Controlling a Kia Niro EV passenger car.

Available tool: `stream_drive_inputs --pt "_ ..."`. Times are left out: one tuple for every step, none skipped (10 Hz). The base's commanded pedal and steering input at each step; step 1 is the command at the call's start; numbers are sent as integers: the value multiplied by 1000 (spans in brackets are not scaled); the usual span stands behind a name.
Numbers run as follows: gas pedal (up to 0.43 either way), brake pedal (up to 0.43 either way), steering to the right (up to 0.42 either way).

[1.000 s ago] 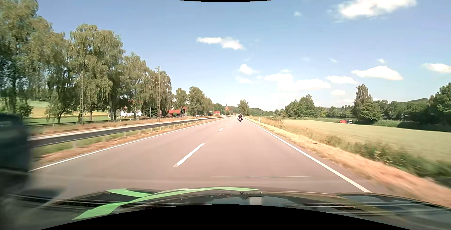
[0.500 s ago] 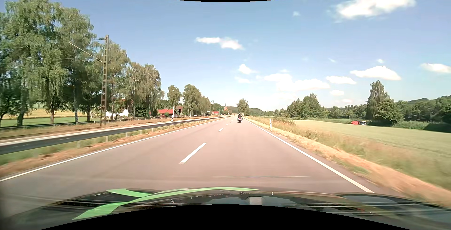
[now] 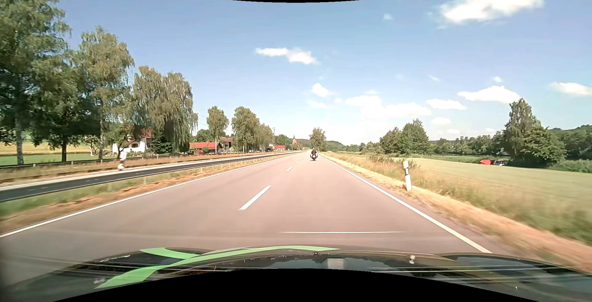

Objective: Follow the waypoints while adhering to traffic rules and regulations

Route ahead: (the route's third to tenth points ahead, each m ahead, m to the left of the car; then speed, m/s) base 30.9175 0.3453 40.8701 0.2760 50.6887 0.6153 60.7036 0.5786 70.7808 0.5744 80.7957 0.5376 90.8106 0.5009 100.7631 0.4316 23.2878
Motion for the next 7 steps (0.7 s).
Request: stream_drive_inputs --pt "240 0 -1" --pt "268 0 -2" --pt "287 0 -3" --pt "358 0 -3" --pt "398 0 -3" --pt "429 0 -3" --pt "449 0 -3"
